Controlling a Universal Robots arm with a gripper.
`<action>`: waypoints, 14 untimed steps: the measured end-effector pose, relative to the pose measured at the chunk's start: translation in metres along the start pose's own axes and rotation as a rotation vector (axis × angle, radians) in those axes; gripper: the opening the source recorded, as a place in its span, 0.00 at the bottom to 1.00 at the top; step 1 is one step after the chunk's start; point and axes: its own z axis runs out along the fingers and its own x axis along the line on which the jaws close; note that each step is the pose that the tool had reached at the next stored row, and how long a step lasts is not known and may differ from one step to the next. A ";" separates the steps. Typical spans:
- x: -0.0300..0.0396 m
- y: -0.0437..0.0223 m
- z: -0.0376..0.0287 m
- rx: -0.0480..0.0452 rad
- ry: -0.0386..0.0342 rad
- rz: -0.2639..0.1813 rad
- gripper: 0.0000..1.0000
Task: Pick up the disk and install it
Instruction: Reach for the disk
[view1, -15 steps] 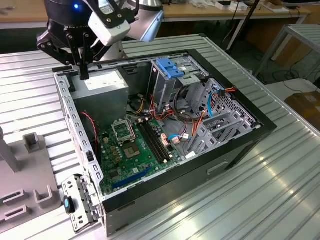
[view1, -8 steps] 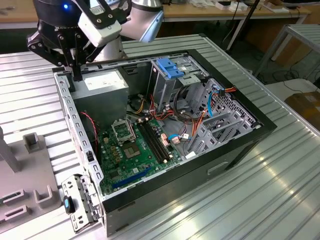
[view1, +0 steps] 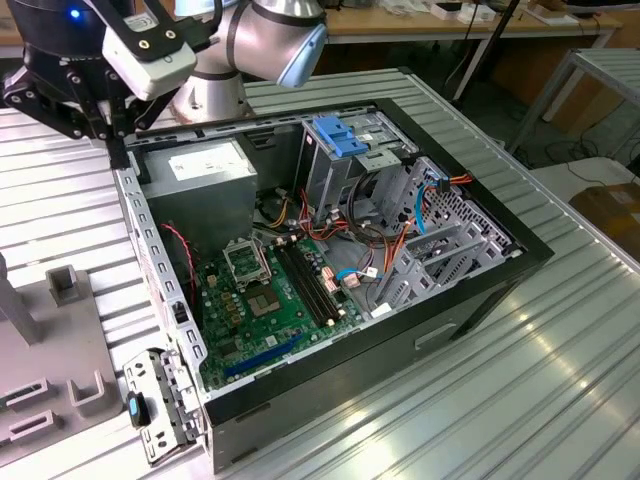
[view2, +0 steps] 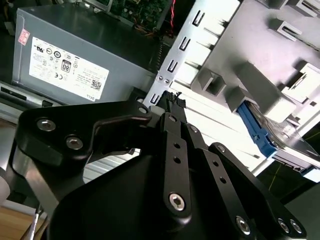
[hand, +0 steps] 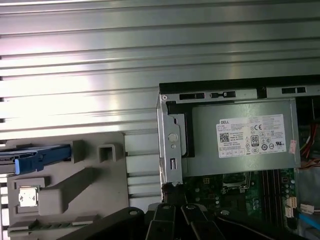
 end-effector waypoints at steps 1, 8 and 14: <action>0.0020 -0.0002 -0.0001 0.0000 0.0000 0.000 0.11; 0.0313 0.0058 -0.0005 0.0001 0.0000 0.000 0.11; 0.0664 0.0092 -0.0012 0.0000 0.0000 0.000 0.11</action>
